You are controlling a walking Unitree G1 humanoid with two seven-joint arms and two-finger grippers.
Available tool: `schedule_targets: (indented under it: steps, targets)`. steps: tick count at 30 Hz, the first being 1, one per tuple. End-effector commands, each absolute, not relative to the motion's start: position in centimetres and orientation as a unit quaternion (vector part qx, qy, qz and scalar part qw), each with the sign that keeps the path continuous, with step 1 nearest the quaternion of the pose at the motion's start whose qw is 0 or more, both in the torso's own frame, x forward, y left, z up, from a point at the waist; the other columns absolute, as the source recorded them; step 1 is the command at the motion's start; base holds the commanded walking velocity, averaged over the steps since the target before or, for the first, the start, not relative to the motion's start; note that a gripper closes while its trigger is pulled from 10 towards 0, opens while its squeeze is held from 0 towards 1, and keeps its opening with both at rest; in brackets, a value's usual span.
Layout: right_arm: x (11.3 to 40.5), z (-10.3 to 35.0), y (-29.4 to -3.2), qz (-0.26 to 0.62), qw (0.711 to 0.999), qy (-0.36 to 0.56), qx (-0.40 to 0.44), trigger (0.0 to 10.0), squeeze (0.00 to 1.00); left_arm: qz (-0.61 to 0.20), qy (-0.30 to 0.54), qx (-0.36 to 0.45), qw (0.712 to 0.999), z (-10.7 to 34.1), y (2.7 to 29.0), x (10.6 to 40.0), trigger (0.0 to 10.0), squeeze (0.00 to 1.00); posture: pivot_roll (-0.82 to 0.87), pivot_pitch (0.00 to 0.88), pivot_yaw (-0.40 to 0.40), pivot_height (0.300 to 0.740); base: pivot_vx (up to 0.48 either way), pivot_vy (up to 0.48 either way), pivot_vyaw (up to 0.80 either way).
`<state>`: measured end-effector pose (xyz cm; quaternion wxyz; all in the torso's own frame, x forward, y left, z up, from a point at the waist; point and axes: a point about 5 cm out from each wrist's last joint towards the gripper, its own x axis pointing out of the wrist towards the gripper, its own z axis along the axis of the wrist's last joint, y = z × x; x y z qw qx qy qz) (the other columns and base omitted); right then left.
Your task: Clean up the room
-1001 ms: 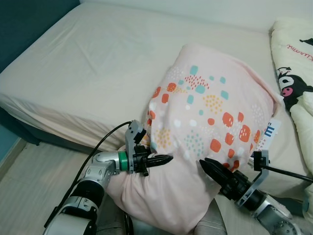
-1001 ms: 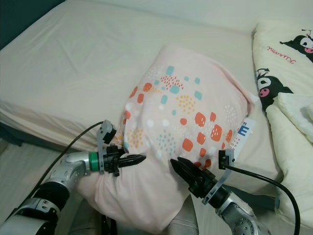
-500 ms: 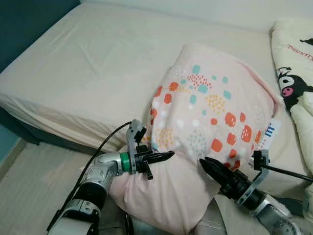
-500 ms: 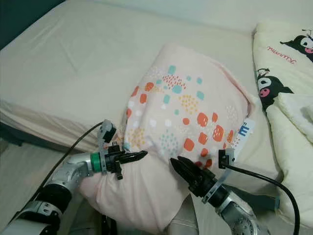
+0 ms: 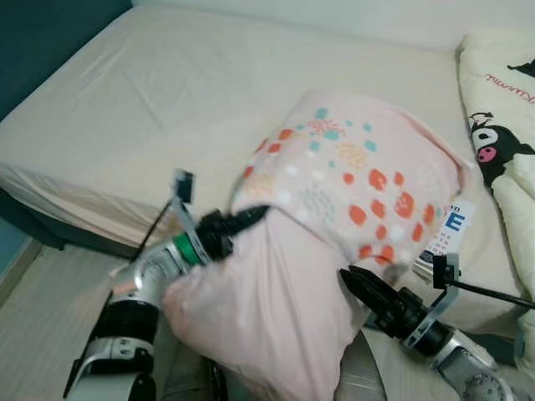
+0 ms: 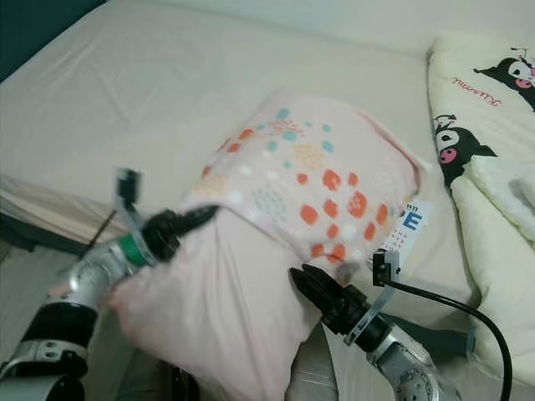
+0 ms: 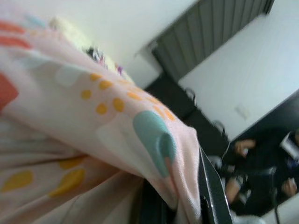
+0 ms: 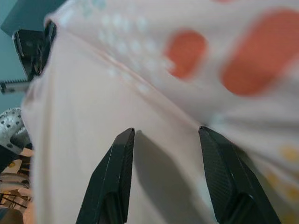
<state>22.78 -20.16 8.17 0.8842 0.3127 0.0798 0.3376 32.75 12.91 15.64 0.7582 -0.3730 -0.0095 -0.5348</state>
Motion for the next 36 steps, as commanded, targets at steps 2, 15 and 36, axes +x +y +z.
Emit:
schedule_targets:
  steps: [2, 15, 36]
  targets:
    - [22.4, 7.7, -20.2, 0.336, 0.882, 0.093, 0.317, 10.0, 0.0, -0.525, -0.095, -0.406, 0.743, 18.9, 14.5, 33.2, 0.0, 0.0, -0.01, 0.129, 0.018, 0.618, 0.0, 0.0, 0.0]
    - [23.2, 8.7, -20.2, 0.341, 0.885, 0.072, 0.31, 10.0, 0.0, -0.443, -0.237, -0.46, 0.732, 24.7, 19.6, 34.2, 0.0, 0.0, -0.01, 0.128, 0.014, 0.618, 0.0, 0.0, 0.0]
    - [28.0, 12.8, -21.3, 0.249, 0.934, -0.025, 0.254, 10.0, 0.0, -0.459, 0.048, -0.318, 0.828, 12.8, 16.5, 31.3, 0.0, 0.0, -0.01, 0.116, -0.006, 0.618, 0.0, 0.0, 0.0]
